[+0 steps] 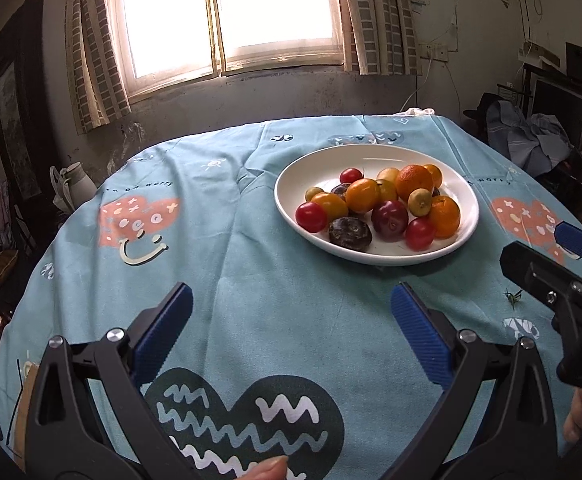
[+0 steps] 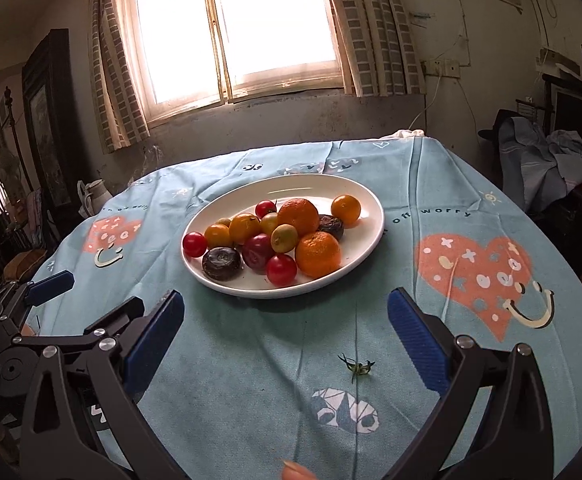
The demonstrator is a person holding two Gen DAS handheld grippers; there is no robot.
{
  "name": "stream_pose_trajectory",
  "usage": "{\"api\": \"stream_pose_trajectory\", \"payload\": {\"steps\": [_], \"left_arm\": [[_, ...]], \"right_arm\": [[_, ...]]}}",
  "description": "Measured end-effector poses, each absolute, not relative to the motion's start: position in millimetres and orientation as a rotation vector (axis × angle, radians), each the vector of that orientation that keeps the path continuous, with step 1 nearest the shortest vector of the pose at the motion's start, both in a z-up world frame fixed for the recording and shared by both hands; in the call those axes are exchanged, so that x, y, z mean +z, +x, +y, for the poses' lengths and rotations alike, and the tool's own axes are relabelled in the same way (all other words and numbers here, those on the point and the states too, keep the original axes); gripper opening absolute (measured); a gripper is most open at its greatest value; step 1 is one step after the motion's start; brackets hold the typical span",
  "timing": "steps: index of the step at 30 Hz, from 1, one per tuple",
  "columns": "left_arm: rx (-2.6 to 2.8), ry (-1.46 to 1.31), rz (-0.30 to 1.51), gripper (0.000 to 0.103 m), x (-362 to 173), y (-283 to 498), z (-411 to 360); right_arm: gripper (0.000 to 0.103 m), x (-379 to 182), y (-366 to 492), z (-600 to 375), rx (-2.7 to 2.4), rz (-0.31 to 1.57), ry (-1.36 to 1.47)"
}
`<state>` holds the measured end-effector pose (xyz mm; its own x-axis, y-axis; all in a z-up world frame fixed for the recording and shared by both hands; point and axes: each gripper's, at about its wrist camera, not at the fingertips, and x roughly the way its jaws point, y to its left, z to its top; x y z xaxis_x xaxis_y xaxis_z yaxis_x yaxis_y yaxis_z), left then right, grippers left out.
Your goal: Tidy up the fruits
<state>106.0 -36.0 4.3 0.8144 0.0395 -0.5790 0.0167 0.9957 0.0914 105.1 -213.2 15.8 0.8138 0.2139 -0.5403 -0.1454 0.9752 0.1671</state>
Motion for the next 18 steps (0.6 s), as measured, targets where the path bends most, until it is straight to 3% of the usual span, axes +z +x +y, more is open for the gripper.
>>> {"api": "stream_pose_trajectory", "payload": {"steps": [18], "left_arm": [[0.020, 0.087, 0.559, 0.101, 9.6, 97.1, -35.5]], "right_arm": [[0.102, 10.1, 108.7, -217.2, 0.180, 0.643, 0.148]]}}
